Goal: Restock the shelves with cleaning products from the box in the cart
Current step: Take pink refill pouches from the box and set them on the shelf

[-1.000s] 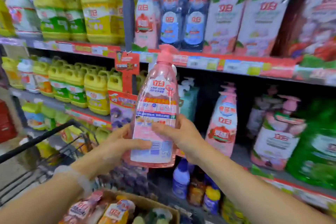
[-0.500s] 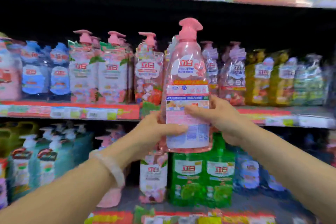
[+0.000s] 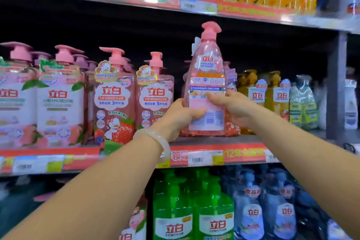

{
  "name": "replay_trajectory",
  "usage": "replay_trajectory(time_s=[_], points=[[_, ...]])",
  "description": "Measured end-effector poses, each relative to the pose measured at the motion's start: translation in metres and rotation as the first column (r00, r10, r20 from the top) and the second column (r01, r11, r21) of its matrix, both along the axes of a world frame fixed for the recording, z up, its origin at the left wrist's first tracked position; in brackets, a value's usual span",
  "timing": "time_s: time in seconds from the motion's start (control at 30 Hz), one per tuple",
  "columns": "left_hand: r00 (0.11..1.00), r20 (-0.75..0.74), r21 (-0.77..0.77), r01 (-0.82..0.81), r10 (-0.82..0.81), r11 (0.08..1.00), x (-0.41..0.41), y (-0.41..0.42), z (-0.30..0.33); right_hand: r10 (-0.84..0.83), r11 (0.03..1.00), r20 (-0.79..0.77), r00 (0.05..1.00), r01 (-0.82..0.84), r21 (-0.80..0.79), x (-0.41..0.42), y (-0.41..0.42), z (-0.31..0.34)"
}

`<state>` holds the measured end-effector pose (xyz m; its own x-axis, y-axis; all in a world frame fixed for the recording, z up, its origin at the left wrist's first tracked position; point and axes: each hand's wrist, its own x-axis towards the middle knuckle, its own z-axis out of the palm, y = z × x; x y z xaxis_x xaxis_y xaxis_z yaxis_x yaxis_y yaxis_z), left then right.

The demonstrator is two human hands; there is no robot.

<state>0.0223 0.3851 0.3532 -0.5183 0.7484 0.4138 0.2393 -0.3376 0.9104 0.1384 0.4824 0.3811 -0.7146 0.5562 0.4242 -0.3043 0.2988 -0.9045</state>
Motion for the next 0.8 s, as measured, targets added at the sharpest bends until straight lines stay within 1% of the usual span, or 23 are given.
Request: replay_trajectory(time_s=[0.07, 0.2, 0.3, 0.33, 0.37, 0.4, 0.43, 0.47, 0.5, 0.53, 0.57, 0.67, 0.73, 0.8], points=[[0.999, 0.009, -0.013, -0.035, 0.035, 0.999, -0.010, 0.015, -0.006, -0.020, 1.000, 0.009, 1.000, 0.020, -0.017, -0.013, 0.015, -0.007], [0.997, -0.026, -0.061, -0.067, 0.066, 0.996, -0.027, 0.038, -0.024, 0.029, 0.999, 0.024, 0.999, -0.028, -0.033, -0.030, 0.037, -0.027], [0.998, -0.044, -0.095, -0.056, 0.052, 0.994, -0.033, 0.047, -0.033, 0.075, 0.996, 0.028, 0.997, -0.073, -0.047, -0.034, 0.044, -0.038], [0.998, -0.054, -0.097, -0.048, 0.043, 0.994, -0.035, 0.048, -0.035, 0.074, 0.997, 0.035, 0.997, -0.073, -0.024, -0.035, 0.046, -0.039], [0.997, -0.069, -0.108, -0.044, 0.037, 0.993, -0.034, 0.048, -0.036, 0.044, 0.999, 0.042, 0.998, -0.044, 0.003, -0.034, 0.045, -0.039], [0.995, -0.089, -0.117, -0.049, 0.039, 0.992, -0.034, 0.048, -0.037, -0.034, 0.998, 0.047, 0.998, 0.032, 0.048, -0.033, 0.044, -0.039], [0.992, -0.112, -0.116, -0.076, 0.063, 0.990, -0.032, 0.046, -0.038, -0.150, 0.983, 0.045, 0.988, 0.144, 0.112, -0.030, 0.041, -0.038], [0.986, -0.132, -0.102, -0.115, 0.101, 0.988, -0.031, 0.045, -0.039, -0.302, 0.935, 0.028, 0.953, 0.290, 0.205, -0.029, 0.040, -0.038], [0.975, -0.155, -0.087, -0.171, 0.157, 0.981, -0.028, 0.043, -0.040, -0.461, 0.844, -0.003, 0.888, 0.439, 0.307, -0.027, 0.037, -0.039], [0.956, -0.198, -0.071, -0.236, 0.218, 0.969, -0.023, 0.040, -0.039, -0.537, 0.771, -0.041, 0.842, 0.510, 0.380, -0.028, 0.036, -0.041], [0.928, -0.246, -0.059, -0.303, 0.281, 0.951, -0.017, 0.038, -0.039, -0.564, 0.738, -0.048, 0.824, 0.529, 0.419, -0.029, 0.030, -0.043], [0.805, -0.426, -0.070, -0.484, 0.413, 0.872, 0.000, 0.034, -0.041, -0.536, 0.762, 0.009, 0.844, 0.479, 0.436, -0.042, 0.016, -0.045], [0.765, -0.488, -0.082, -0.519, 0.420, 0.851, 0.003, 0.032, -0.044, -0.519, 0.794, 0.086, 0.850, 0.442, 0.417, -0.048, 0.011, -0.040], [0.773, -0.496, -0.059, -0.483, 0.395, 0.874, 0.003, 0.025, -0.047, -0.521, 0.812, 0.176, 0.835, 0.421, 0.405, -0.044, 0.008, -0.037]])
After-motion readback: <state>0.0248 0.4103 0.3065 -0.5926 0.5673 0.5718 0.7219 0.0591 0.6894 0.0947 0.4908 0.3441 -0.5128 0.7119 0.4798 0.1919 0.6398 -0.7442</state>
